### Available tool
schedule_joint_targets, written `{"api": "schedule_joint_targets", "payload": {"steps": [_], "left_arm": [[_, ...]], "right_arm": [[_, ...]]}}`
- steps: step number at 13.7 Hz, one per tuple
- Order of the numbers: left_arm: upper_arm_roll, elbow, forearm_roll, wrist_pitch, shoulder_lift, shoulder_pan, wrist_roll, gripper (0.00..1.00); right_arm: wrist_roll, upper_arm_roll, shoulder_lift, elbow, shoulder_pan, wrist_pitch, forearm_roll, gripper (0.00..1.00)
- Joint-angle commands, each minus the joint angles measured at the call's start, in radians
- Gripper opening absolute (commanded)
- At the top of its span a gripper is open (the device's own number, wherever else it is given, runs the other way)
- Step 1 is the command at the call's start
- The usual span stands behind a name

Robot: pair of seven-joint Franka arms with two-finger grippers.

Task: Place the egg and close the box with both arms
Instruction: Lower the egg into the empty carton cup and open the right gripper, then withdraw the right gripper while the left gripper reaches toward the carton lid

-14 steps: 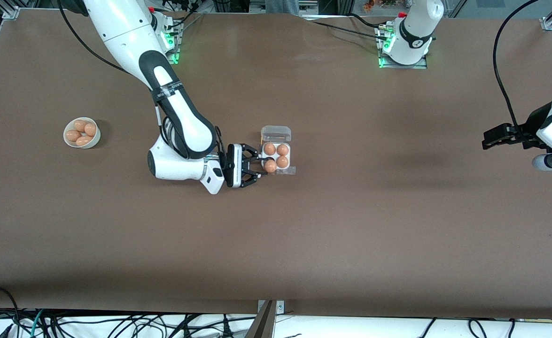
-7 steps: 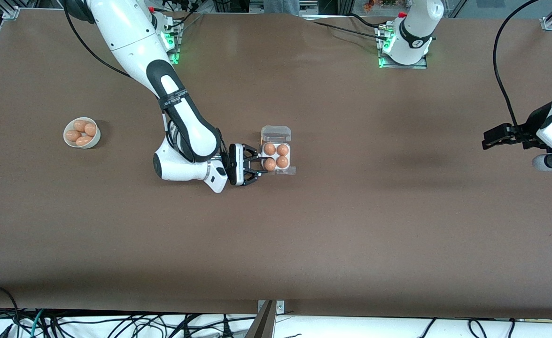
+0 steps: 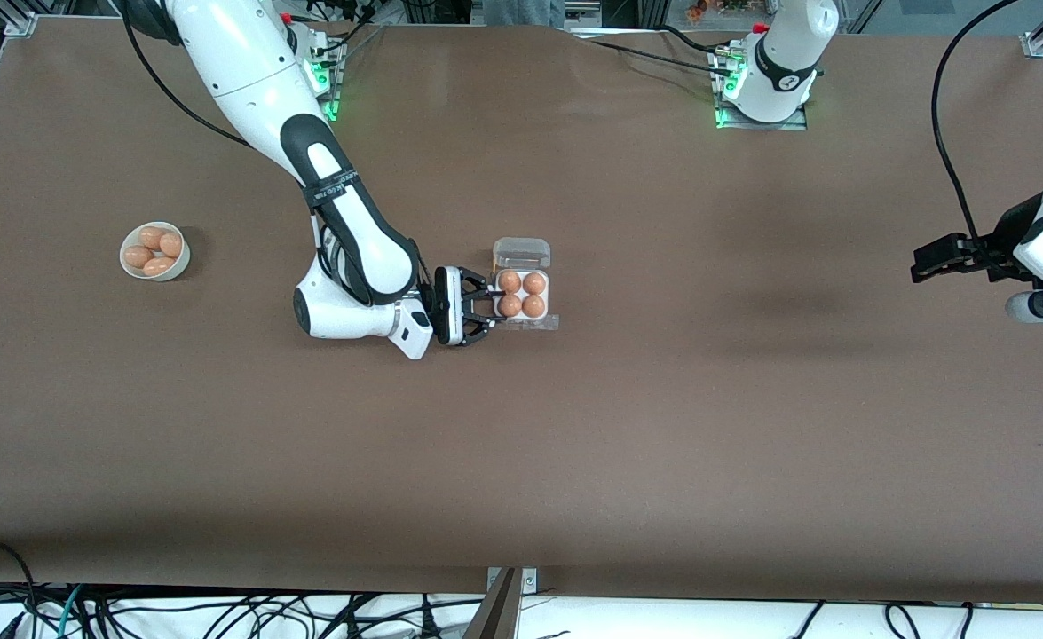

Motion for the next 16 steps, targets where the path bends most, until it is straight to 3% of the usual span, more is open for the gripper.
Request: {"api": "schedule_joint_targets", "payload": {"steps": [1,7,9,13,14,16], "left_arm": [[-0.002,0.014,0.017,-0.019,-0.005,0.001,0.002,1.00],[-0.007,0.014,0.017,-0.019,-0.007,-0.001,-0.001,1.00],[-0.010,0.014,0.015,-0.019,-0.005,-0.013,-0.003,1.00],[-0.062,0.013,-0.088,-0.019,-0.005,-0.016,-0.088,1.00],[-0.103,0.013,-0.086,-0.019,-0.001,-0.016,-0.137,1.00],[-0.171,0.013,-0.088,-0.019,0.015,-0.030,-0.229,1.00]], "right_arm": [[-0.047,0.015,-0.011,-0.004,-0.001,-0.003,0.023,1.00],[0.012,0.001,-0.017,0.057,-0.016,-0.037,0.020,1.00],[0.016,-0.052,-0.017,0.086,-0.029,-0.063,0.021,1.00],[0.082,-0.086,-0.040,0.094,-0.154,-0.163,-0.003,1.00],[0.108,-0.109,-0.052,0.096,-0.174,-0.187,-0.044,1.00],[0.197,-0.215,-0.064,0.102,-0.170,-0.284,-0.151,1.00]]}}
